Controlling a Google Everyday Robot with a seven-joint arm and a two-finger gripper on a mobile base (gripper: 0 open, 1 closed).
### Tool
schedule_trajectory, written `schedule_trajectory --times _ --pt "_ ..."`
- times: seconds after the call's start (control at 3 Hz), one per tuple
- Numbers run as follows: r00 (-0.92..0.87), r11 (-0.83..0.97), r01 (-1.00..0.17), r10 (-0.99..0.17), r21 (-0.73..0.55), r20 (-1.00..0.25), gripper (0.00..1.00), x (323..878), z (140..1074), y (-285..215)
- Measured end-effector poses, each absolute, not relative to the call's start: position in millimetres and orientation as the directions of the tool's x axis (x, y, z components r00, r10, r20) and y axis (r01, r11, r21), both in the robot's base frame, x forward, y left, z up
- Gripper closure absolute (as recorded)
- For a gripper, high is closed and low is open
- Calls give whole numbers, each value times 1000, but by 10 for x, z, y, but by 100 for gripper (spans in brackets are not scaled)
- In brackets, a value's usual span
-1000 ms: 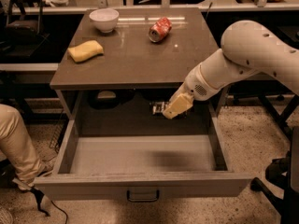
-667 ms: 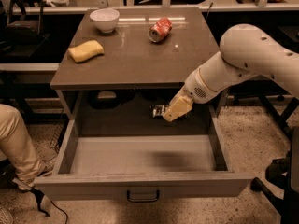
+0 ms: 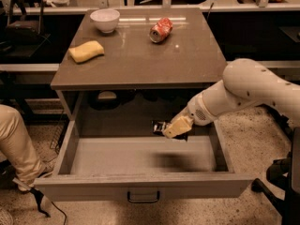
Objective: Place rxbar chocolate into top drawer
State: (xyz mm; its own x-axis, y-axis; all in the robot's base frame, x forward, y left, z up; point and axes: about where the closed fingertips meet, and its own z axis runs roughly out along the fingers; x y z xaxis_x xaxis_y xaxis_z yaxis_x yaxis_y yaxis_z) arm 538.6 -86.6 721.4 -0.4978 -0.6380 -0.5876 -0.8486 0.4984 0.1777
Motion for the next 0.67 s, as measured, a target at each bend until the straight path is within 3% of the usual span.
schedule_trajectory --times 0.67 --pt "-562 568 -795 -561 210 -608 100 5414 6828 -805"
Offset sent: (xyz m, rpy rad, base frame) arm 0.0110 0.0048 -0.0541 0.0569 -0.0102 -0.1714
